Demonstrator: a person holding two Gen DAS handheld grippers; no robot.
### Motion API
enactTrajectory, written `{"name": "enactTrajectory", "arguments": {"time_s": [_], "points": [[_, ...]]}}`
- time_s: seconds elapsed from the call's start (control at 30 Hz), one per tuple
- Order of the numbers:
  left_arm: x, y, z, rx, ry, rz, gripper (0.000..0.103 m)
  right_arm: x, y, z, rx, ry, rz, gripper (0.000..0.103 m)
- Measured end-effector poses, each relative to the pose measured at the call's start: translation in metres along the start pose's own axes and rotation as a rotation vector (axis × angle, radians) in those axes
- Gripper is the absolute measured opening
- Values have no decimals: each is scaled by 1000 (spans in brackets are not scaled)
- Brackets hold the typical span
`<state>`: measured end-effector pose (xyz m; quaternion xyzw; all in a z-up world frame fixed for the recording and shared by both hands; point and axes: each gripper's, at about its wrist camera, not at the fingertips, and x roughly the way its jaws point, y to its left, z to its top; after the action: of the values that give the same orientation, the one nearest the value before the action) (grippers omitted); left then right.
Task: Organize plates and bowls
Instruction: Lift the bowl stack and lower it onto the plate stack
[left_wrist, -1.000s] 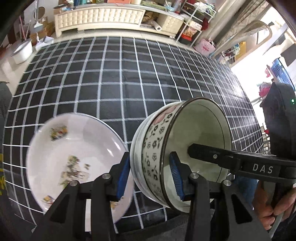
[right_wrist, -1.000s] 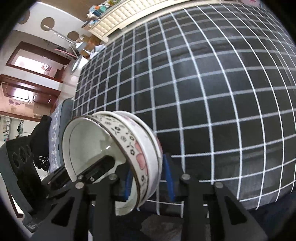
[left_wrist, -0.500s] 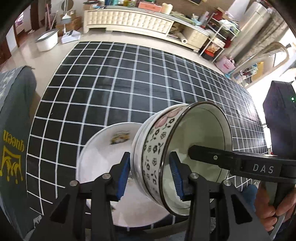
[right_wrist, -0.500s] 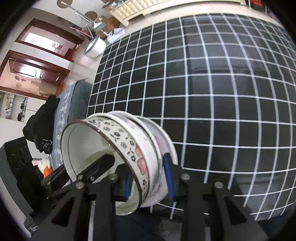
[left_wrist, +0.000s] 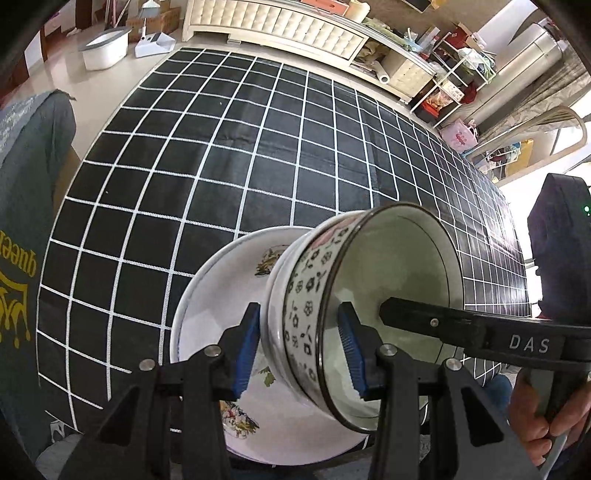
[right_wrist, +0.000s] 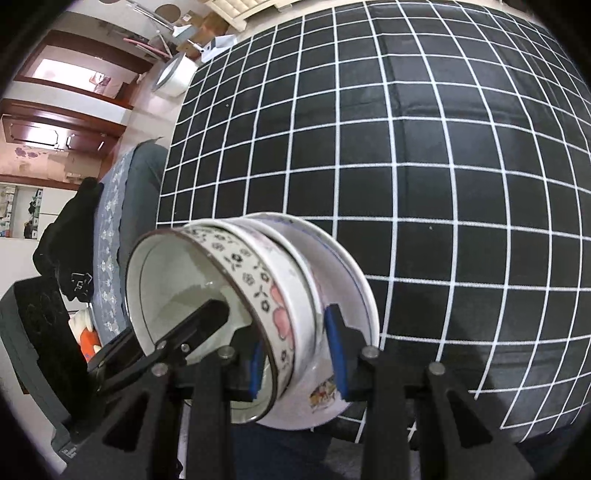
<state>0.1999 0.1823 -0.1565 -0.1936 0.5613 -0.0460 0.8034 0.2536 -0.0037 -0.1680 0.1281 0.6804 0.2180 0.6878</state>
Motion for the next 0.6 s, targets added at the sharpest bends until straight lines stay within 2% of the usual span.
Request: {"name": "enactTrajectory", "arguments": {"time_s": [0.17,0.33,0.47,0.6], "points": [[3,1,0,3,-4,-14,40,3,-2,-2,-11,8,-15,34],[3,-2,0,15,3,-4,40,4,-7,-2,4,9,7,35],[2,-2,-1,14,-8,4,40,3,-6,-4,-20,1,-30,36],[-7,-4,-5,27,-31,55,47,-5,-8,-9,-49,-45,-61,48]]}}
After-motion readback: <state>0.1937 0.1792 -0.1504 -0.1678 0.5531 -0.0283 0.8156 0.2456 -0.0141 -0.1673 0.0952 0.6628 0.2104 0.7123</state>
